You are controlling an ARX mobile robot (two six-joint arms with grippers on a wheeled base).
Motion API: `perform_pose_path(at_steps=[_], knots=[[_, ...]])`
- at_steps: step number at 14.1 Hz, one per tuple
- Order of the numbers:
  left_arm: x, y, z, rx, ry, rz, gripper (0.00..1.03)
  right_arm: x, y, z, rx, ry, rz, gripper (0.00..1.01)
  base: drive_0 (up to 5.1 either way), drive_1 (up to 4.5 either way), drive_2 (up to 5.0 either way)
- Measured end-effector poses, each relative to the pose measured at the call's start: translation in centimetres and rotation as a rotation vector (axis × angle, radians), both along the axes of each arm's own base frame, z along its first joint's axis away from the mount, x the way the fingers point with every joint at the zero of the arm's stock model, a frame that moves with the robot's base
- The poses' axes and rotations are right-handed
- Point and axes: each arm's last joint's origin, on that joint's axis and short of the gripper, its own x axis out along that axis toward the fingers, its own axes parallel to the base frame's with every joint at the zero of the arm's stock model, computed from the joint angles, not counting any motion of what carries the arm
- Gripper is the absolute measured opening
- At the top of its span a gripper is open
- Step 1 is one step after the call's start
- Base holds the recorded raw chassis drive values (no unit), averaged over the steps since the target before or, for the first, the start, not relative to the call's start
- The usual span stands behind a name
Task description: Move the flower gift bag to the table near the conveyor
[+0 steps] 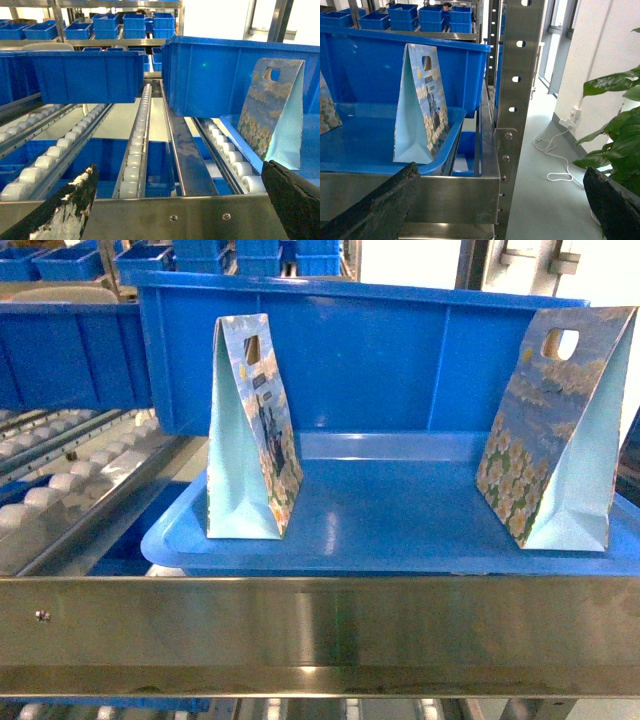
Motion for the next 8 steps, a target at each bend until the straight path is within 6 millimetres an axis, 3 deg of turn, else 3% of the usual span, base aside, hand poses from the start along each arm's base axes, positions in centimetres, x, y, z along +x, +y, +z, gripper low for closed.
perform_pose_path(at_steps=[8], knots=[[0.00,0.00,0.00,0.000,0.000,0.000,0.98,0.00,0.00,-0.01,0.000,0.001,0.000,0.98,0.0,0.00,0.0]])
